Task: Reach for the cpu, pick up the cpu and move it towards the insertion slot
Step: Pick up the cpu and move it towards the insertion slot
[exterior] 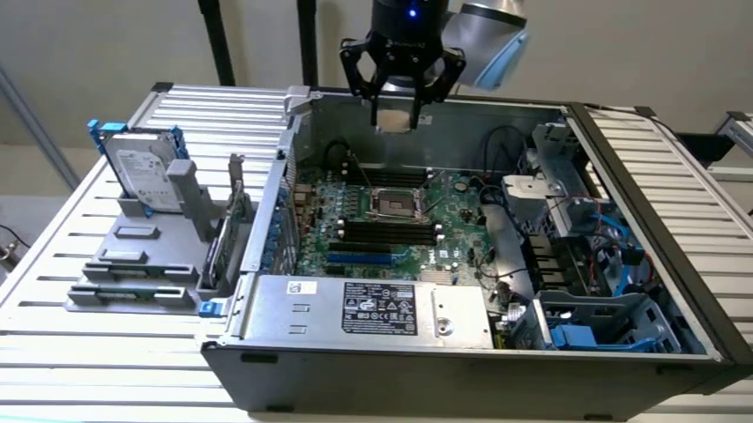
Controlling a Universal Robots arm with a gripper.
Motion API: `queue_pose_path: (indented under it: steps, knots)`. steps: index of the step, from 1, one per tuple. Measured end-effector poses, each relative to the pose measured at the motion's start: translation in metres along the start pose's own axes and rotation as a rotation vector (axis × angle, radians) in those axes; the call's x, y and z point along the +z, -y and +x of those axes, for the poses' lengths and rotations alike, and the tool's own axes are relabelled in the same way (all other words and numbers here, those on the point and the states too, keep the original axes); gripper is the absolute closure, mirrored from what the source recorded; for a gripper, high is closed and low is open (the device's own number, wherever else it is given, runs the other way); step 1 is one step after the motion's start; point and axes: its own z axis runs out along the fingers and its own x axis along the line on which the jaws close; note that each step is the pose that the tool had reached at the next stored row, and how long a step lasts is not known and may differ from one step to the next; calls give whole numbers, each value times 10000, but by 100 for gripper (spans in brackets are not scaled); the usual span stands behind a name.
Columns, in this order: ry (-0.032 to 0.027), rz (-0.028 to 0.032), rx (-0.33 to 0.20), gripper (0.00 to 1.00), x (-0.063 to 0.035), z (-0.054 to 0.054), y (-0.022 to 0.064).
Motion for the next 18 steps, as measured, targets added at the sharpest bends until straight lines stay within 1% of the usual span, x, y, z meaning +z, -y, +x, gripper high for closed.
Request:
queue_pose_path:
  steps: [4, 7, 9, 14, 15, 18]
  knots:
    - [1, 15, 1, 45, 33, -125, -116]
    - [1, 39, 1, 45, 53, -240, -174]
    - [2, 73, 2, 45, 72, -283, -188]
    - [4, 148, 3, 45, 121, -328, -203]
    - [3, 157, 4, 45, 126, -332, -207]
    - [4, 160, 3, 45, 127, -334, -208]
